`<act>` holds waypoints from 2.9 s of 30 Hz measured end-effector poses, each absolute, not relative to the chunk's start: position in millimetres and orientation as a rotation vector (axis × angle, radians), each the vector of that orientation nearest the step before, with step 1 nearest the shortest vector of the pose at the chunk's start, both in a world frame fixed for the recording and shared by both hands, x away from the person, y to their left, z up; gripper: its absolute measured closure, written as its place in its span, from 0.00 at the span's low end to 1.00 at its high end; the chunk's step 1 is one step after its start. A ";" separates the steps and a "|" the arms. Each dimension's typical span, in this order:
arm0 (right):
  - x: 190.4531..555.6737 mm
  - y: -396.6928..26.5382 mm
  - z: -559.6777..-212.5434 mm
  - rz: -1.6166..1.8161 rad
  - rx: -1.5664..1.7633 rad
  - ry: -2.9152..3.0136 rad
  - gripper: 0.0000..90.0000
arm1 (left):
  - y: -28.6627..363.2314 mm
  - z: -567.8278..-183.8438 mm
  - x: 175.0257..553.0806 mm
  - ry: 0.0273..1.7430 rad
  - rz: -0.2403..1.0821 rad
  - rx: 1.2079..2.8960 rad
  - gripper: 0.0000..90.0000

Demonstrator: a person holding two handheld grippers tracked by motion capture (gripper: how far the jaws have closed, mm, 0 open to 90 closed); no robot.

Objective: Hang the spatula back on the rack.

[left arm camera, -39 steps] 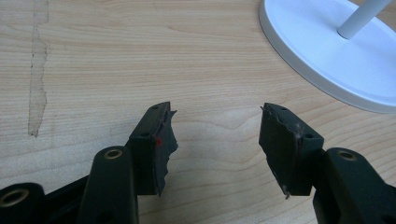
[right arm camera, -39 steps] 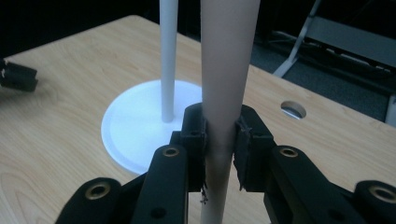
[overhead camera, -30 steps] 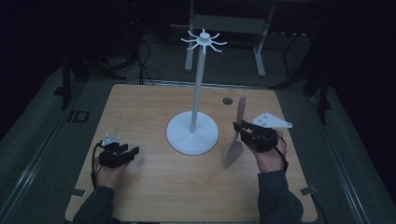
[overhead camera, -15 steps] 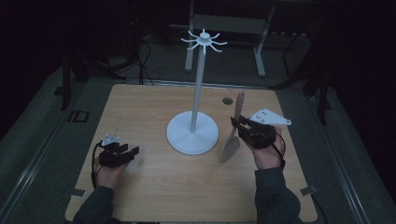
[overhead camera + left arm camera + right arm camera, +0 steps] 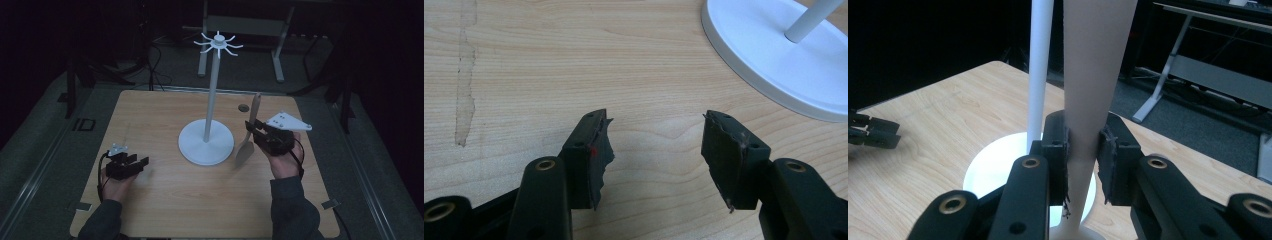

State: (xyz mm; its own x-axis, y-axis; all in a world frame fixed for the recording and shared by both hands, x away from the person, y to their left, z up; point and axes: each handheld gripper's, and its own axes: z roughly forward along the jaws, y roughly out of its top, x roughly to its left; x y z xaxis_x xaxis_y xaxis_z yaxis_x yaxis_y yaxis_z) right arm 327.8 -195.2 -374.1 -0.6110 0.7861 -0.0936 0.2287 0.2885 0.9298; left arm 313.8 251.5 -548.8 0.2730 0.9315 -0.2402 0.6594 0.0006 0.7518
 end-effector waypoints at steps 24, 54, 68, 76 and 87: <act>331.8 -185.3 -356.7 1.322 0.867 2.003 0.84 | 251.7 -548.7 313.7 1.462 0.423 1.729 0.50; 342.7 -174.0 -335.1 1.302 0.840 2.003 0.84 | 251.6 -548.8 313.8 1.462 0.421 1.732 0.50; 355.8 -167.4 -325.5 1.266 0.839 2.022 0.84 | 251.8 -548.8 313.8 1.463 0.420 1.728 0.50; 364.0 -161.7 -321.0 1.261 0.849 2.035 0.84 | 252.2 -548.5 313.7 1.463 0.421 1.726 0.50; 376.0 -151.4 -308.3 1.261 0.878 2.031 0.84 | 252.8 -548.7 314.0 1.462 0.420 1.723 0.50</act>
